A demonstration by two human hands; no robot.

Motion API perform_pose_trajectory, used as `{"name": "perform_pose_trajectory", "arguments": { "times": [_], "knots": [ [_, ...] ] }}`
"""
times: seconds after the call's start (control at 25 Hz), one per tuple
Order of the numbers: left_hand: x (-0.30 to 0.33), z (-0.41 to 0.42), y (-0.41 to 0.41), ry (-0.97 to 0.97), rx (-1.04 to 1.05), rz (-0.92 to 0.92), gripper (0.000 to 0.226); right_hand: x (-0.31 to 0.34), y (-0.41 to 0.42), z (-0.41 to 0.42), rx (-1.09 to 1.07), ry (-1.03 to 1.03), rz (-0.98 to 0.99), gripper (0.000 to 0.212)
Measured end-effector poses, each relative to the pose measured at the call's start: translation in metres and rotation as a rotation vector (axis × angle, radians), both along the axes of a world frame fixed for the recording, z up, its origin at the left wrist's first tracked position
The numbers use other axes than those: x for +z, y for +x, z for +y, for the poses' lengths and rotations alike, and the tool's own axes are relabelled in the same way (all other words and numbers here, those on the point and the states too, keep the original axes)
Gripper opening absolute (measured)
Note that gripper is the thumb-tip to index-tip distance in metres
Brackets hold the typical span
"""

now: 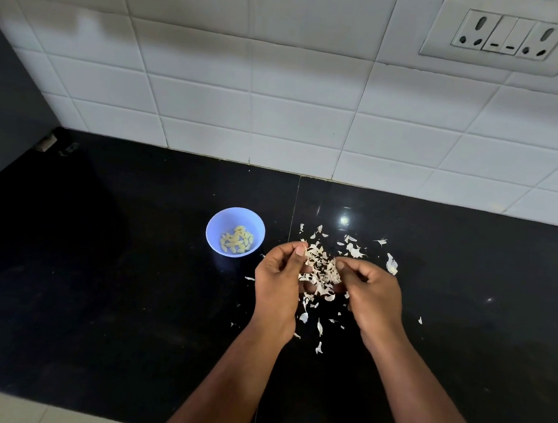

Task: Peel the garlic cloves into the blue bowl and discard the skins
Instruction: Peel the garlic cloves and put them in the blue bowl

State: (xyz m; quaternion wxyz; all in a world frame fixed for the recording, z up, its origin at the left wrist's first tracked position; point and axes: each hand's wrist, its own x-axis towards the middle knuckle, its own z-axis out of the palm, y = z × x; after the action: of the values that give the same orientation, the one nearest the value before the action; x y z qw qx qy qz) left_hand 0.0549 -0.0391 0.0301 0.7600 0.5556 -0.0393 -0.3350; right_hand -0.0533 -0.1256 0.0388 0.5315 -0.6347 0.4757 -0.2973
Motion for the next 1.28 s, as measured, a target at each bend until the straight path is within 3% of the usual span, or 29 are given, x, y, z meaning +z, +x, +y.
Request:
{"name": "perform_pose_trajectory", "arguments": {
  "times": [0.2, 0.24, 0.4, 0.56, 0.8, 1.16, 1.28],
  "knots": [
    [0.001, -0.001, -0.003, -0.016, -0.020, 0.067, 0.008, 0.009, 0.002, -0.005, -0.092, -0.137, 0.046, 0.012],
    [0.002, -0.003, -0.004, -0.016, -0.019, 0.073, 0.008, 0.010, 0.003, -0.003, -0.071, -0.124, 0.023, 0.006],
    [0.003, -0.007, -0.005, -0.013, -0.046, 0.072, 0.012, 0.013, 0.008, 0.008, 0.144, -0.153, -0.028, 0.032],
    [0.001, -0.010, -0.005, -0.010, -0.073, 0.077, 0.013, 0.014, 0.010, 0.008, 0.217, -0.309, 0.060, 0.023],
    [-0.003, -0.016, -0.006, 0.012, -0.080, 0.105, 0.013, 0.015, 0.009, 0.004, 0.190, -0.229, 0.118, 0.021],
    [-0.004, -0.019, -0.006, 0.055, -0.127, 0.168, 0.011, 0.025, 0.008, 0.000, 0.227, -0.321, 0.607, 0.026],
    [-0.003, -0.019, -0.008, 0.071, -0.156, 0.163, 0.013, 0.018, 0.009, -0.002, 0.228, -0.360, 0.655, 0.024]
  ]
}}
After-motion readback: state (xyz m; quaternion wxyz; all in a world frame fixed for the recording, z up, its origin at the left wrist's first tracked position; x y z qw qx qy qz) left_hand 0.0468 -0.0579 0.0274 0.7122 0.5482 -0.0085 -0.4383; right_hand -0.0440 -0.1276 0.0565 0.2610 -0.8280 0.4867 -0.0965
